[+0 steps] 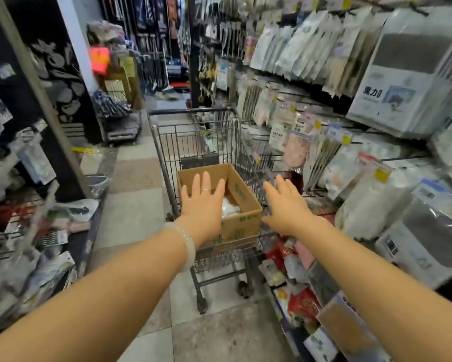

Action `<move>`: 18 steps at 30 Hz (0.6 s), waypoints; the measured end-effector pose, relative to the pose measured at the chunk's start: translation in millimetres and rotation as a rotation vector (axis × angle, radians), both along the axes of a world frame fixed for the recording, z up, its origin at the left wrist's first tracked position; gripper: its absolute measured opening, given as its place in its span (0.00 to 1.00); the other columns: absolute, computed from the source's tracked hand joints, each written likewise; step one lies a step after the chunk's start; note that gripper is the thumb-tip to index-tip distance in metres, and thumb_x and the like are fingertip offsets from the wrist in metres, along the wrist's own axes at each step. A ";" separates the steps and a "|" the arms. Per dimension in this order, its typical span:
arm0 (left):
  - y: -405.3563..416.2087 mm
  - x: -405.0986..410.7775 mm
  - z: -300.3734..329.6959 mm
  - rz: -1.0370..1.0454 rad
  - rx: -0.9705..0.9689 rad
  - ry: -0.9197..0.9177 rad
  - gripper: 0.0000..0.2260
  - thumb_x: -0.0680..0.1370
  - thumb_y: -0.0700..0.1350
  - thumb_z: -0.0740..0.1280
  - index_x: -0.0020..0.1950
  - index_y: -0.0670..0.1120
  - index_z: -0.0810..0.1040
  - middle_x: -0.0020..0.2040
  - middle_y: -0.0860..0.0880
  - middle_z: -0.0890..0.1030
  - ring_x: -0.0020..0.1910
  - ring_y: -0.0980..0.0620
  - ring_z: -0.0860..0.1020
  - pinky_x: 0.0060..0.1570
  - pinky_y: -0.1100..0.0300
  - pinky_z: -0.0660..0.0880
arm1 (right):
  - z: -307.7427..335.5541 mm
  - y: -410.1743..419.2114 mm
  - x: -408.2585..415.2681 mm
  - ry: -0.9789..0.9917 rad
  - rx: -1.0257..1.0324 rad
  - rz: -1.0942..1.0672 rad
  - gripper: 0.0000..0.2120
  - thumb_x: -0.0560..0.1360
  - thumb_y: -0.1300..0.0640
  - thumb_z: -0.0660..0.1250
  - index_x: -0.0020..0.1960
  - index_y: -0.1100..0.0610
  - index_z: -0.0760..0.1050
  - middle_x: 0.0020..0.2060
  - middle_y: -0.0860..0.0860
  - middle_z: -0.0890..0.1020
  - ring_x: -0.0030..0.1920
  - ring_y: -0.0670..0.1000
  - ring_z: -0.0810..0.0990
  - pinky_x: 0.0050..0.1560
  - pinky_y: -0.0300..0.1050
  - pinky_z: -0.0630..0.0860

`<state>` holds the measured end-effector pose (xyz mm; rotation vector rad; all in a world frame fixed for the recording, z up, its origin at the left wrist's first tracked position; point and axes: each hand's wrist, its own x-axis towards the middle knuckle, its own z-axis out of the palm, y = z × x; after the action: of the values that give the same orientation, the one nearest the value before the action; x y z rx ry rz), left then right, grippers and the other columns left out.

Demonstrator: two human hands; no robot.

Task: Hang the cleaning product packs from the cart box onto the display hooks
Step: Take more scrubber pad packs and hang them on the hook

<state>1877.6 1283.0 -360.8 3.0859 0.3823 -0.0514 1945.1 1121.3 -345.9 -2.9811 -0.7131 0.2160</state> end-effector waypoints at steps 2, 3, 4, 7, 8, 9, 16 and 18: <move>25.3 24.8 -13.1 0.022 -0.010 0.029 0.42 0.76 0.47 0.66 0.78 0.50 0.38 0.77 0.40 0.36 0.76 0.40 0.36 0.74 0.41 0.42 | -11.8 16.3 29.3 0.040 0.002 -0.014 0.40 0.77 0.54 0.65 0.78 0.52 0.43 0.77 0.56 0.40 0.77 0.59 0.40 0.76 0.57 0.49; 35.5 37.7 -20.7 0.034 -0.020 0.034 0.42 0.76 0.48 0.67 0.78 0.50 0.38 0.78 0.40 0.37 0.76 0.40 0.37 0.74 0.41 0.42 | -17.9 23.3 44.5 0.053 -0.002 -0.019 0.40 0.77 0.54 0.66 0.78 0.52 0.43 0.77 0.56 0.40 0.77 0.59 0.40 0.76 0.57 0.49; 44.9 51.7 -29.3 0.043 -0.034 0.040 0.42 0.76 0.49 0.67 0.78 0.51 0.39 0.78 0.40 0.37 0.77 0.40 0.38 0.74 0.41 0.42 | -24.1 29.8 60.2 0.062 -0.007 -0.022 0.40 0.76 0.53 0.66 0.78 0.52 0.43 0.77 0.56 0.40 0.77 0.59 0.40 0.76 0.57 0.49; 68.4 94.7 -55.1 0.060 -0.061 0.063 0.41 0.76 0.51 0.67 0.78 0.52 0.41 0.78 0.41 0.39 0.77 0.40 0.39 0.74 0.42 0.43 | -44.9 51.0 113.6 0.091 -0.004 -0.032 0.41 0.76 0.52 0.67 0.78 0.52 0.44 0.77 0.56 0.40 0.77 0.59 0.41 0.76 0.57 0.49; 76.1 110.1 -63.3 0.067 -0.069 0.074 0.42 0.75 0.52 0.67 0.78 0.52 0.41 0.78 0.42 0.39 0.77 0.40 0.39 0.73 0.42 0.44 | -52.8 59.1 133.1 0.107 -0.002 -0.032 0.40 0.76 0.53 0.67 0.78 0.52 0.45 0.77 0.56 0.40 0.77 0.59 0.41 0.76 0.57 0.49; 83.4 125.0 -70.2 0.077 -0.082 0.085 0.42 0.75 0.52 0.68 0.78 0.51 0.41 0.78 0.42 0.39 0.77 0.41 0.39 0.73 0.42 0.44 | -60.9 67.7 152.4 0.124 -0.002 -0.026 0.40 0.76 0.53 0.67 0.78 0.53 0.45 0.77 0.56 0.40 0.77 0.59 0.41 0.75 0.57 0.49; 148.1 254.7 -139.4 0.241 -0.216 0.194 0.40 0.76 0.51 0.65 0.78 0.52 0.41 0.78 0.43 0.39 0.77 0.41 0.40 0.74 0.43 0.45 | -139.6 152.0 318.1 0.219 -0.014 0.117 0.36 0.74 0.49 0.67 0.75 0.56 0.54 0.76 0.58 0.50 0.75 0.61 0.52 0.73 0.53 0.57; 159.4 286.4 -164.5 0.283 -0.246 0.287 0.39 0.76 0.50 0.65 0.78 0.49 0.42 0.78 0.42 0.40 0.77 0.41 0.41 0.74 0.43 0.47 | -173.2 167.4 354.3 0.292 -0.051 0.145 0.36 0.74 0.48 0.67 0.75 0.58 0.55 0.76 0.59 0.52 0.75 0.61 0.55 0.72 0.54 0.60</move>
<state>2164.0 1442.4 -525.4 2.7542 0.7562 -0.4959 2299.4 1288.7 -519.2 -2.8541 -0.8952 0.6712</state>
